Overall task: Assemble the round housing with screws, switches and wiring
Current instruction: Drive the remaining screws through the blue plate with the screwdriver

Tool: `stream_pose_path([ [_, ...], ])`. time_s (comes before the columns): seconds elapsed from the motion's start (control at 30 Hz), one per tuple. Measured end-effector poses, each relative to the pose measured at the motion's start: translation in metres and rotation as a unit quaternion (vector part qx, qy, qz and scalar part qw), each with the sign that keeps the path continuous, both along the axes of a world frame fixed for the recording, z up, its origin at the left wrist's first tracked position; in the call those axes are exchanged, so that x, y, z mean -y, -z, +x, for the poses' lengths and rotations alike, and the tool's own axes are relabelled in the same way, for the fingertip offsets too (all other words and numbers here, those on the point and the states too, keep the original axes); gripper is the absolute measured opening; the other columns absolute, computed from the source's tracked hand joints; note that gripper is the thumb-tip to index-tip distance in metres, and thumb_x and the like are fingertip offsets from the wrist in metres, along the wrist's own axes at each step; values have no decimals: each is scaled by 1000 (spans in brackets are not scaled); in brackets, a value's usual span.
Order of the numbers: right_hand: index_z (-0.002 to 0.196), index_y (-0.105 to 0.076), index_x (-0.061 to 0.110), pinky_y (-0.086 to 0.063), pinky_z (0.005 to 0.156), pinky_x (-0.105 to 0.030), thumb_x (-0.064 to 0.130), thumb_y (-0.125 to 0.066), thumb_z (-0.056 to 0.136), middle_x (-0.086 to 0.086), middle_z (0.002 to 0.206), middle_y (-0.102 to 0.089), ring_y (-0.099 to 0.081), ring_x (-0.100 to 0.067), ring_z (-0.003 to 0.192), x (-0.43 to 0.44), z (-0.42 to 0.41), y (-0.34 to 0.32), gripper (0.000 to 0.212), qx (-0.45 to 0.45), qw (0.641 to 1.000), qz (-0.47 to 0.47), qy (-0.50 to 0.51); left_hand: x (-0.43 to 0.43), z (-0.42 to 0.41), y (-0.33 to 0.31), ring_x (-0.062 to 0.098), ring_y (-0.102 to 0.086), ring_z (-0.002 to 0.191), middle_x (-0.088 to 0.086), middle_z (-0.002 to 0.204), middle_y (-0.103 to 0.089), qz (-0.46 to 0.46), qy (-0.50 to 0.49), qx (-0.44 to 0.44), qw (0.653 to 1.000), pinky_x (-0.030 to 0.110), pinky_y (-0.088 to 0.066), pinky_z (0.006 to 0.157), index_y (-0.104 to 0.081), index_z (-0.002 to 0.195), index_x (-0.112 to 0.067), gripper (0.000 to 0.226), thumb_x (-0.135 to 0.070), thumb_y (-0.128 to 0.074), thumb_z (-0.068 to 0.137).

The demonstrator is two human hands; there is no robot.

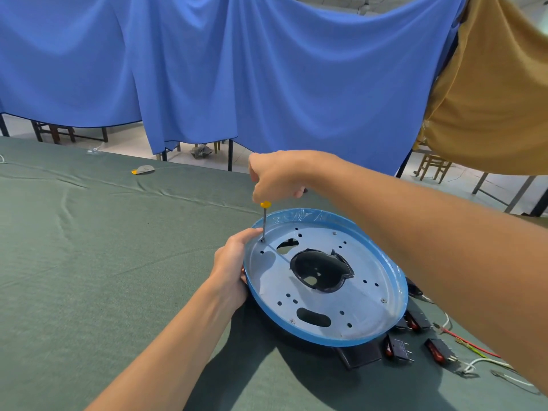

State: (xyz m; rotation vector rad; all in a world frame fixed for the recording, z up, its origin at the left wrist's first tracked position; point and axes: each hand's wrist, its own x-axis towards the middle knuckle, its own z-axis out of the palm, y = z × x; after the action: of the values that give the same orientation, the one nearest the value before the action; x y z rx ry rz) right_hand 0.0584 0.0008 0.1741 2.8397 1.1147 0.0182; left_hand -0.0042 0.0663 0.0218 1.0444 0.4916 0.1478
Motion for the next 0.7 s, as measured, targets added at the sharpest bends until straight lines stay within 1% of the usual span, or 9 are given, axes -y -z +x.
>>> stream_pose_path([
  [0.07,104,-57,12,-38,49,-24,15,-49,82,-10,86,-58,-54,-22,61,0,-3,-1,23,-4,1000,7,-10,0,0,0,41,-65,108,20,111,-70,0,0,2,1000,58,-47,100,-66,118,-6,49,-32,-70,76],
  [0.13,84,-52,14,-35,54,-28,15,-48,83,-5,83,-48,-47,-20,64,1,-3,8,4,40,998,52,-7,0,0,-1,41,-65,108,20,112,-70,-2,2,3,1000,58,-46,101,-66,118,-6,50,-32,-70,76],
  [0.23,70,-41,15,-33,50,-25,24,-50,91,-2,72,-46,-47,-16,54,2,-3,8,24,43,998,46,20,0,0,-1,41,-65,108,20,112,-70,-1,-1,2,1000,58,-46,101,-66,118,-6,49,-31,-70,76],
  [0.3,81,-51,11,-40,44,-19,25,-52,90,-5,68,-55,-53,-17,47,1,-4,-1,17,-5,1000,3,12,0,-1,0,41,-65,108,20,111,-70,-2,-3,2,1000,58,-47,100,-66,117,-6,49,-31,-70,75],
  [0.37,101,-54,9,-40,44,-20,17,-51,88,-10,78,-58,-52,-21,52,2,-6,-5,16,-31,1000,-4,3,0,-1,0,41,-65,107,20,110,-71,-2,-3,1,1000,58,-47,100,-67,117,-7,48,-31,-71,75],
  [0.4,102,-54,10,-38,46,-23,14,-50,87,-10,83,-56,-51,-23,58,3,-7,-2,16,-13,1000,14,-3,0,-1,-1,41,-65,107,19,110,-71,-2,-2,1,1000,58,-47,100,-67,116,-7,48,-31,-71,75],
  [0.47,81,-48,13,-32,51,-28,16,-50,87,-5,82,-45,-45,-23,65,6,-5,8,7,39,997,68,2,0,-1,-1,40,-66,106,19,110,-71,-1,-1,-1,1000,58,-47,100,-66,117,-8,48,-32,-71,75],
  [0.53,75,-41,16,-31,51,-29,24,-50,90,-3,80,-43,-47,-21,63,6,-5,11,19,53,996,72,27,1,-2,-1,41,-65,107,20,111,-70,-3,-2,-1,1000,58,-47,100,-66,118,-7,48,-31,-71,76],
  [0.7,106,-48,17,-42,51,-26,21,-50,90,-2,91,-47,-56,-18,67,4,-1,4,16,-13,998,61,-11,1,-1,-2,41,-65,108,20,111,-70,-3,-2,1,1000,58,-47,99,-65,118,-7,48,-30,-70,76],
])
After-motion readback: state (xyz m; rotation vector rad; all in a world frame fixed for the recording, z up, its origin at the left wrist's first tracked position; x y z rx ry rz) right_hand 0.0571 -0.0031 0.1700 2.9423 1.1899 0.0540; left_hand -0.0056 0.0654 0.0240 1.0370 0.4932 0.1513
